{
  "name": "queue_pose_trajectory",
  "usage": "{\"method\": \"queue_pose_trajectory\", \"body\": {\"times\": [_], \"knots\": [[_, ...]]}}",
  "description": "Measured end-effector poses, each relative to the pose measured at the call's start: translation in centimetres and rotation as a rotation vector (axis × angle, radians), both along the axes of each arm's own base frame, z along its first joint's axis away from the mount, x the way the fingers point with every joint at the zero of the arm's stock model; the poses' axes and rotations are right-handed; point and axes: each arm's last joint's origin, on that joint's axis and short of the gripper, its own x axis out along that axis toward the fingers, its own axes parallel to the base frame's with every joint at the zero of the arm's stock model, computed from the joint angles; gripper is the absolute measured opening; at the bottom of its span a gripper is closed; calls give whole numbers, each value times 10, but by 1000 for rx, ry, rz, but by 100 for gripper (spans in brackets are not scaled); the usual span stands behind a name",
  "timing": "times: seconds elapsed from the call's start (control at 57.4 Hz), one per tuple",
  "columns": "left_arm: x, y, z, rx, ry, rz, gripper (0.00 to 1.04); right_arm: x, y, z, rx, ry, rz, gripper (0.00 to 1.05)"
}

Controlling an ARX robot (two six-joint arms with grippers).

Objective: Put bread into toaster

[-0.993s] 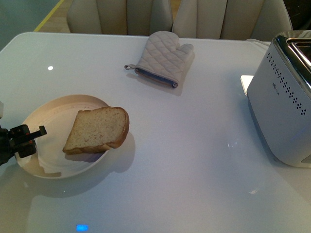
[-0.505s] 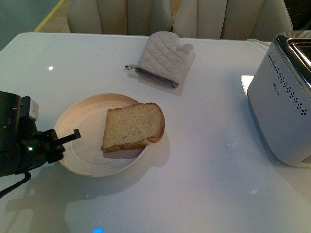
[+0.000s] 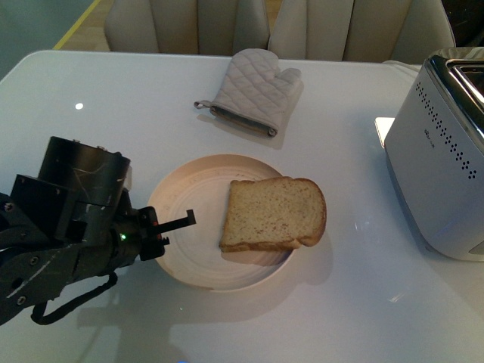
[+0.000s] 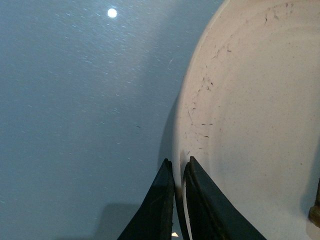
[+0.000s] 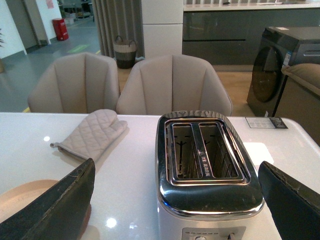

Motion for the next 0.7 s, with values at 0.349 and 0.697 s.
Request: {"method": "queue_pose_trajectory", "body": {"times": [0.349,0.697], "knots": [[-2,-19,0,-22,11,-18,16,0,0,0,0,0,0,96],[-2,7,26,-72,-85,111,69,0,0,0,0,0,0,96]]}}
